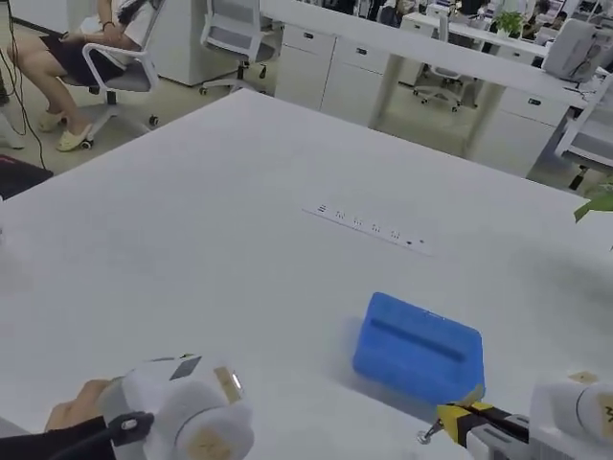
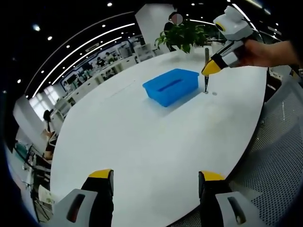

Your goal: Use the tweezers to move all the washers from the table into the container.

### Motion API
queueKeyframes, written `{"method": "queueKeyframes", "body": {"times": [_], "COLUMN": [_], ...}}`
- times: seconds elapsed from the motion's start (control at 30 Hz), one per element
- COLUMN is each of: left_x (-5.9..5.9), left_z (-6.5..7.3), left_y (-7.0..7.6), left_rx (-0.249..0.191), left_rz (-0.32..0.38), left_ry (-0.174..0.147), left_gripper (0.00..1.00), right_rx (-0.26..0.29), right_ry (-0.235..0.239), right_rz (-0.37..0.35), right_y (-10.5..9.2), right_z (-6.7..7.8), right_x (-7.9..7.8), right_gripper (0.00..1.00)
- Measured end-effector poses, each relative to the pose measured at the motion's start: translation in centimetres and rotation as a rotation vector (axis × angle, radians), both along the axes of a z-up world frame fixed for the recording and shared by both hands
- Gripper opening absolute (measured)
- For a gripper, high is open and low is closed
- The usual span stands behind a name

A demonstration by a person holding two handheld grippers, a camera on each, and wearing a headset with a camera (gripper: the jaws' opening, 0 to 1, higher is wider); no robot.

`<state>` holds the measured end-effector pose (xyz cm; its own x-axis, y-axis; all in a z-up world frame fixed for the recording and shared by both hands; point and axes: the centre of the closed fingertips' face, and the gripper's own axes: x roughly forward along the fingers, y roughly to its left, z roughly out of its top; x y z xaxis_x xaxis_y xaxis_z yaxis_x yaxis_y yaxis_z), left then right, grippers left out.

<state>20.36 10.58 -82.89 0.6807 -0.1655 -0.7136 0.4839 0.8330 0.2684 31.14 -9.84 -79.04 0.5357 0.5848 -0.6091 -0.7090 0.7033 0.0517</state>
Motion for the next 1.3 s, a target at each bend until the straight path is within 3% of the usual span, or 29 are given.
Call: {"method": "queueKeyframes", "body": {"times": [0.57,1.0,1.2,1.3], "left_x": [0.1,0.1,0.0,0.0], "left_z": [0.4,0.3,0.2,0.1], "left_y": [0.1,-0.2,-0.4,-0.3], "left_rx": [-0.035,-0.040,-0.034,-0.039], "left_rz": [0.024,0.011,-0.002,0.004], "left_ry": [-0.015,-0.010,-0.002,0.001], "left_gripper": [0.74,0.75,0.75,0.75], "right_rx": [0.015,0.006,-0.005,0.006], "right_ry": [-0.088,-0.107,-0.125,-0.106], "right_rz": [0.032,0.018,-0.008,-0.021], "right_y": [1.1,1.5,1.5,1.6], "right_z": [4.3,4.4,3.8,3.2], "right_x": [2.6,4.8,6.3,6.8], "right_gripper": [0.01,0.01,0.01,0.01]}}
